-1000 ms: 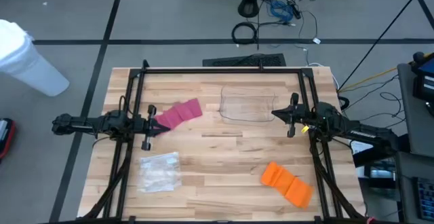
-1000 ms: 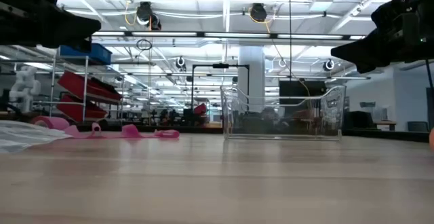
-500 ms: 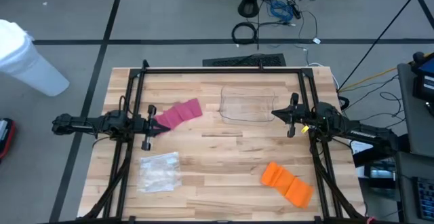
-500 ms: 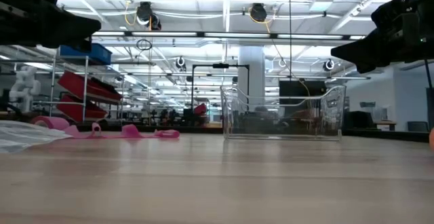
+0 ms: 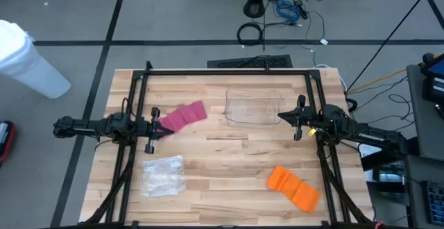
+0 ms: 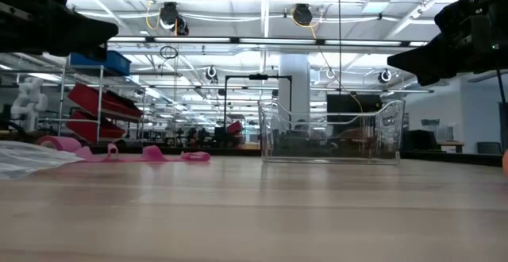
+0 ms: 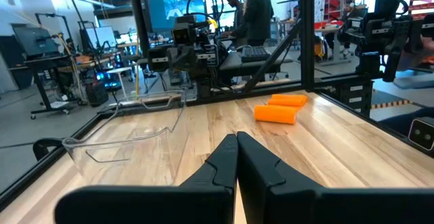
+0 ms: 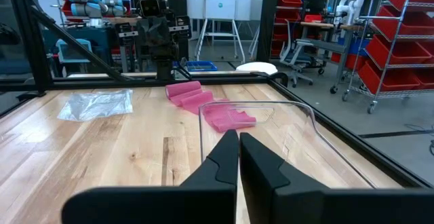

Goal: Roll bandage

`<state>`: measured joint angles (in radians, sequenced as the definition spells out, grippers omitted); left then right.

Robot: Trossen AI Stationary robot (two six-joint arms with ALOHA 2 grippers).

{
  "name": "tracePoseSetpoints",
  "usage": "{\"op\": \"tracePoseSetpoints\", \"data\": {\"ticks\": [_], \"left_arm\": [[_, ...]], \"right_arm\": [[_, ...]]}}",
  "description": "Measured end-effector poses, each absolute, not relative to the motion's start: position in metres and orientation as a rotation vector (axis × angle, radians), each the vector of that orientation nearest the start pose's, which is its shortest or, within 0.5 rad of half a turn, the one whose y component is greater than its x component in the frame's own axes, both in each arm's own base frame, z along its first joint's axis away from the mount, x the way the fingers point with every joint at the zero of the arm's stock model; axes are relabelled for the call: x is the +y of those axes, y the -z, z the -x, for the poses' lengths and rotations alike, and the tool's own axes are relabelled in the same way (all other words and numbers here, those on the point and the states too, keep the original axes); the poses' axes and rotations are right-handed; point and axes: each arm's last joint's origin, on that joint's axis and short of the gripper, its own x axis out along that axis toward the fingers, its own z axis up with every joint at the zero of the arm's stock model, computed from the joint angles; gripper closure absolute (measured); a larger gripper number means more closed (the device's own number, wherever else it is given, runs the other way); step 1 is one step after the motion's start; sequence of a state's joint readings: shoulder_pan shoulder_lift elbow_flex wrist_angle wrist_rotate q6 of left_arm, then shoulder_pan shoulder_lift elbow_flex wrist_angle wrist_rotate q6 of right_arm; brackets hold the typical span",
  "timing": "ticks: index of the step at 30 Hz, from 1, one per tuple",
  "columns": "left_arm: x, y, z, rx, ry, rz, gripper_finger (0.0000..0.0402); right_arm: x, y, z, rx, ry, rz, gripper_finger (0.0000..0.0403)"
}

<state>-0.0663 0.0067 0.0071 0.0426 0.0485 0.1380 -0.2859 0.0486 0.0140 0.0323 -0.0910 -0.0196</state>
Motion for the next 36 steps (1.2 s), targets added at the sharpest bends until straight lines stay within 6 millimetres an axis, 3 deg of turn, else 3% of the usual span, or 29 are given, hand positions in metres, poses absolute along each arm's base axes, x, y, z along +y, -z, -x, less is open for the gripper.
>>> {"op": "tracePoseSetpoints", "data": {"ticks": [11,18,21,28,36], "left_arm": [[-0.008,-0.17,-0.097,-0.051,0.111,-0.138,0.0391],[-0.008,-0.174,-0.097,-0.102,0.108,-0.139,0.0391],[-0.008,-0.18,-0.096,-0.157,0.105,-0.129,0.0391],[-0.008,-0.19,-0.094,-0.256,0.124,0.068,0.0391],[-0.007,-0.19,-0.094,-0.26,0.069,-0.027,0.0391]], "right_arm": [[-0.026,-0.17,-0.096,-0.016,0.195,0.018,0.0403],[-0.026,-0.171,-0.096,-0.059,0.19,-0.24,0.0403],[-0.026,-0.178,-0.096,-0.132,0.2,-0.227,0.0403],[-0.028,-0.181,-0.096,-0.17,0.248,-0.26,0.0403],[-0.031,-0.181,-0.105,-0.16,0.269,-0.291,0.0403]]}}
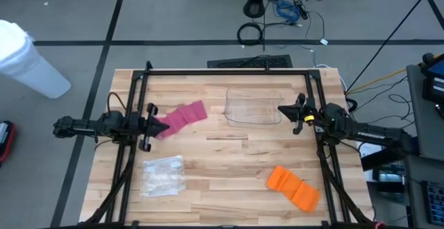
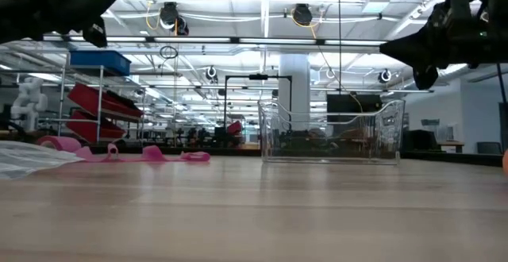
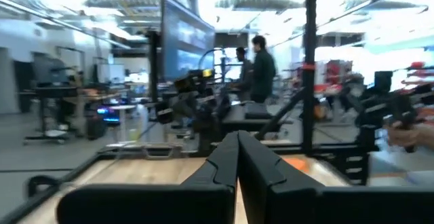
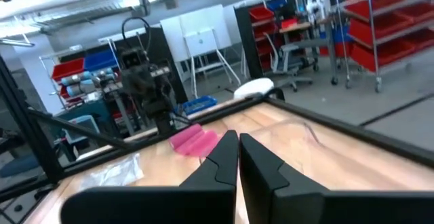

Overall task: Roll bandage
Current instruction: Roll the pink bandage

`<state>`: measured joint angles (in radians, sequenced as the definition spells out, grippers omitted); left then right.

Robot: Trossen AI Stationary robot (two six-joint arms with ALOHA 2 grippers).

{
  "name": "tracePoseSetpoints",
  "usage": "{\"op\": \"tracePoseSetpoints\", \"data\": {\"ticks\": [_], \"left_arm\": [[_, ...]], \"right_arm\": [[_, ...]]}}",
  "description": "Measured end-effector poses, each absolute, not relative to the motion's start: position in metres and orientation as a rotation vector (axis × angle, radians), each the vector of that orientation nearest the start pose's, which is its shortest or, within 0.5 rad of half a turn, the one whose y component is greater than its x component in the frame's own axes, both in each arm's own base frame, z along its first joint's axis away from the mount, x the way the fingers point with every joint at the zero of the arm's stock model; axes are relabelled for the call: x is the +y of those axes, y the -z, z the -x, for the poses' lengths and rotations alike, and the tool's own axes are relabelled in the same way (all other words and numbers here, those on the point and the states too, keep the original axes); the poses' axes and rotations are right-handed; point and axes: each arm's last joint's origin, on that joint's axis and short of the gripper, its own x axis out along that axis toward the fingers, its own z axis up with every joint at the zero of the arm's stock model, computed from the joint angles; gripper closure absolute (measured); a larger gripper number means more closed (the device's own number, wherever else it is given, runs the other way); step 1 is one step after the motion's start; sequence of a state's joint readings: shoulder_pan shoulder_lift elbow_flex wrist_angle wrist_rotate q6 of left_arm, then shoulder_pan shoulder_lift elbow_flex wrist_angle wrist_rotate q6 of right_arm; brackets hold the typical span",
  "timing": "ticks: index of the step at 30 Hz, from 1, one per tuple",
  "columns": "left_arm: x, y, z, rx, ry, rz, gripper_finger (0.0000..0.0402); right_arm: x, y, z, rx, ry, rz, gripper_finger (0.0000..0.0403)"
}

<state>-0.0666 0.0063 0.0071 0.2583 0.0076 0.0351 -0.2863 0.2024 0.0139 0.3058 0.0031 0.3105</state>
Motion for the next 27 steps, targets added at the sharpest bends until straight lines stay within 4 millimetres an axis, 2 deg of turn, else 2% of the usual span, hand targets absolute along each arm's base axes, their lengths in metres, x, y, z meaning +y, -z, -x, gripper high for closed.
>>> {"op": "tracePoseSetpoints", "data": {"ticks": [5,9,12,17,22,27], "left_arm": [[-0.006,-0.184,-0.096,-0.192,0.061,-0.026,0.0391],[-0.006,-0.187,-0.095,-0.227,0.051,-0.014,0.0391],[-0.002,-0.191,-0.094,-0.202,-0.069,0.078,0.0391],[0.003,-0.19,-0.098,-0.036,-0.268,0.141,0.0391],[0.004,-0.216,-0.106,0.036,-0.334,0.152,0.0391],[0.003,-0.24,-0.122,0.263,-0.361,0.156,0.0391]], "right_arm": [[-0.033,-0.189,-0.113,-0.228,0.26,-0.214,0.0394],[-0.035,-0.189,-0.124,-0.174,0.251,-0.2,0.0367],[-0.034,-0.186,-0.135,-0.093,0.212,-0.209,0.0343],[-0.03,-0.186,-0.157,0.016,0.168,-0.216,0.0301],[-0.028,-0.191,-0.176,0.087,0.15,-0.229,0.027],[-0.03,-0.197,-0.189,0.108,0.154,-0.183,0.0264]]}}
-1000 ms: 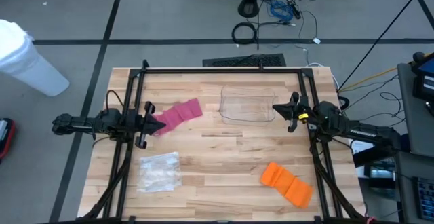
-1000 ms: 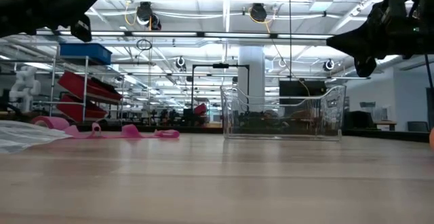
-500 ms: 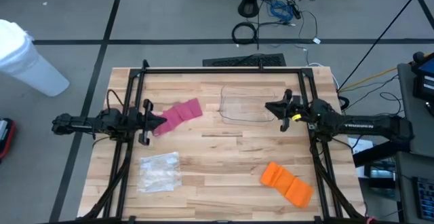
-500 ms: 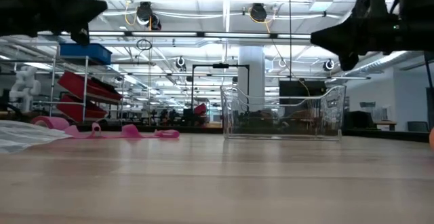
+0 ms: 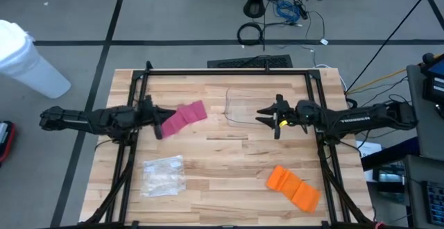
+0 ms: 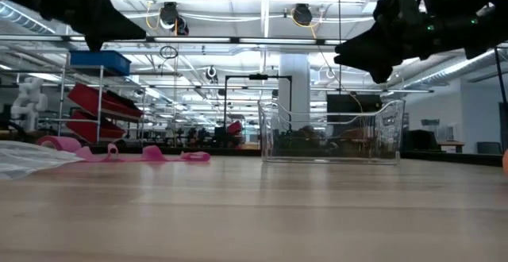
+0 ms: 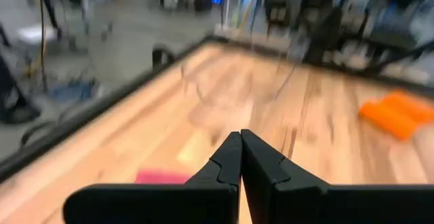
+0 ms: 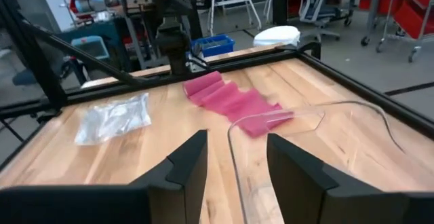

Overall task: Roll bandage
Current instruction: Roll the pink bandage

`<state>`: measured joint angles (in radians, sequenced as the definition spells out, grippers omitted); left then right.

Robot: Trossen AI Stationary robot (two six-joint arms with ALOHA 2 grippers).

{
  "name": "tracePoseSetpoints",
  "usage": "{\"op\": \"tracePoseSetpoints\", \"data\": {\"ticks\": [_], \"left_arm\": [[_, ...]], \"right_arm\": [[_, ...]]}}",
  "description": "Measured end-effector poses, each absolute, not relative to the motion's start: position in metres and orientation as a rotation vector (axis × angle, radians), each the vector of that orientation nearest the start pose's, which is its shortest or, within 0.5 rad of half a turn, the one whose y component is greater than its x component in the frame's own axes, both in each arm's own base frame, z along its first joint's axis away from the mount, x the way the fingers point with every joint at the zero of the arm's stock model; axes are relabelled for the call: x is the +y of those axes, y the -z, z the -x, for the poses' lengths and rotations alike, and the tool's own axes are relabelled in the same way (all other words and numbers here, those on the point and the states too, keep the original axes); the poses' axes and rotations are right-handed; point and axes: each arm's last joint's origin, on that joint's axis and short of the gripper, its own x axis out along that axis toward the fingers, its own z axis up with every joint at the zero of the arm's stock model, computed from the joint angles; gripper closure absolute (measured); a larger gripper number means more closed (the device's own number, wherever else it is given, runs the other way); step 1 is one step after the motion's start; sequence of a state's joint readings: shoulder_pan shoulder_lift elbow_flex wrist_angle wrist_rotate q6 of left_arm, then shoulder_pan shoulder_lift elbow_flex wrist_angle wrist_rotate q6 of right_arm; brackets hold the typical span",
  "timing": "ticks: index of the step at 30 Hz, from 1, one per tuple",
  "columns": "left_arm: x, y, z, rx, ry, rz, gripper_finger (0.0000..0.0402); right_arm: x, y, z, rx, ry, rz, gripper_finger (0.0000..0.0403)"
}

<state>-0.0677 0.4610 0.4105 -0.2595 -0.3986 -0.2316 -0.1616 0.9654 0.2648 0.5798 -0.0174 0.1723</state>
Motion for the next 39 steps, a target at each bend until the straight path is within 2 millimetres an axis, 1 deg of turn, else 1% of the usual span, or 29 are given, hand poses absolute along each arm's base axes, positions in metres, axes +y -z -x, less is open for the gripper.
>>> {"op": "tracePoseSetpoints", "data": {"ticks": [2,5,9,12,15,18,22,26,29,33,36,39], "left_arm": [[0.003,-0.247,-0.129,0.377,-0.383,0.176,0.0391],[0.002,-0.257,-0.138,0.508,-0.44,0.252,0.0391],[0.001,-0.261,-0.145,0.658,-0.501,0.358,0.0391],[-0.001,-0.256,-0.144,0.797,-0.503,0.454,0.0391],[-0.005,-0.25,-0.143,0.924,-0.495,0.588,0.0391],[-0.007,-0.241,-0.141,1.057,-0.537,0.703,0.0391],[-0.007,-0.233,-0.14,1.151,-0.654,0.76,0.0391],[-0.007,-0.228,-0.142,1.2,-0.689,0.748,0.0385],[-0.007,-0.224,-0.146,1.22,-0.713,0.744,0.0357],[-0.007,-0.216,-0.154,1.259,-0.784,0.746,0.0297],[-0.008,-0.208,-0.16,1.309,-0.807,0.722,0.025],[-0.009,-0.2,-0.164,1.385,-0.803,0.683,0.0214]], "right_arm": [[-0.031,-0.197,-0.193,0.117,0.154,-0.169,0.0265],[-0.031,-0.195,-0.196,0.137,0.156,-0.162,0.0267],[-0.033,-0.189,-0.197,0.172,0.202,-0.16,0.0267],[-0.033,-0.184,-0.199,0.202,0.208,-0.158,0.0268],[-0.034,-0.18,-0.201,0.226,0.209,-0.163,0.0268],[-0.034,-0.175,-0.203,0.251,0.212,-0.169,0.0268],[-0.034,-0.169,-0.205,0.282,0.213,-0.167,0.0268],[-0.035,-0.164,-0.207,0.305,0.214,-0.164,0.0268],[-0.035,-0.16,-0.208,0.325,0.215,-0.164,0.0268],[-0.035,-0.157,-0.209,0.344,0.209,-0.128,0.0268],[-0.035,-0.157,-0.21,0.349,0.204,-0.096,0.0268],[-0.035,-0.157,-0.21,0.348,0.2,-0.08,0.0268]]}}
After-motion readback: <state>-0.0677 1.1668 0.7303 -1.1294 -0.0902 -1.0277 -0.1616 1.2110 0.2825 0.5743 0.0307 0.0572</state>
